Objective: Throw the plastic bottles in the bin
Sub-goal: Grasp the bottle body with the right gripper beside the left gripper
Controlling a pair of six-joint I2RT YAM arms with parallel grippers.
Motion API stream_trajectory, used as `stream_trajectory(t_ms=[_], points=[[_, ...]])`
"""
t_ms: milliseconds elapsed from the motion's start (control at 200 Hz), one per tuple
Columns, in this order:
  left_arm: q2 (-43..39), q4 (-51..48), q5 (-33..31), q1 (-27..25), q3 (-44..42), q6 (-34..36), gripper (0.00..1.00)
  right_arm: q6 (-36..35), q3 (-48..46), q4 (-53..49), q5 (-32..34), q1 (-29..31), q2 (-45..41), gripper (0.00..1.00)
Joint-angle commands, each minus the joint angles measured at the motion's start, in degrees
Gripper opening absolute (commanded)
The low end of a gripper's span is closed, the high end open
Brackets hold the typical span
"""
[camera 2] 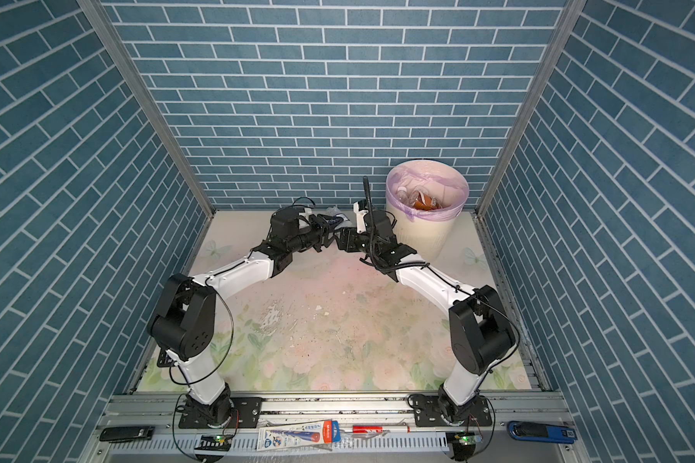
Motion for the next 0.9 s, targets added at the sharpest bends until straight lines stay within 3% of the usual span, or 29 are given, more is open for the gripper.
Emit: stream_trajectory(t_ms=[0, 390, 665, 895], points=[[-1.37, 1.50, 0.47, -0.33, -0.81, 0.18, 0.46, -0.41, 3.44, 0.74, 0.06, -0.46, 0.65, 0.73], [-1.90, 1.52, 0.20, -0.49, -0.85, 0.06, 0.47, 0.38, 2.41, 1.76, -0.59, -0.76, 1.23, 0.57], [-1.91, 0.50, 0.03, -0.85, -0.37, 0.73, 0.57, 0.82, 1.13, 2.36, -0.86, -0.88, 0.93, 0.42], [-2.43, 0.09, -0.41, -0.45, -0.68, 0.77, 0.66, 0.80, -0.13, 2.13, -0.73, -1.02, -0.31, 0.35]])
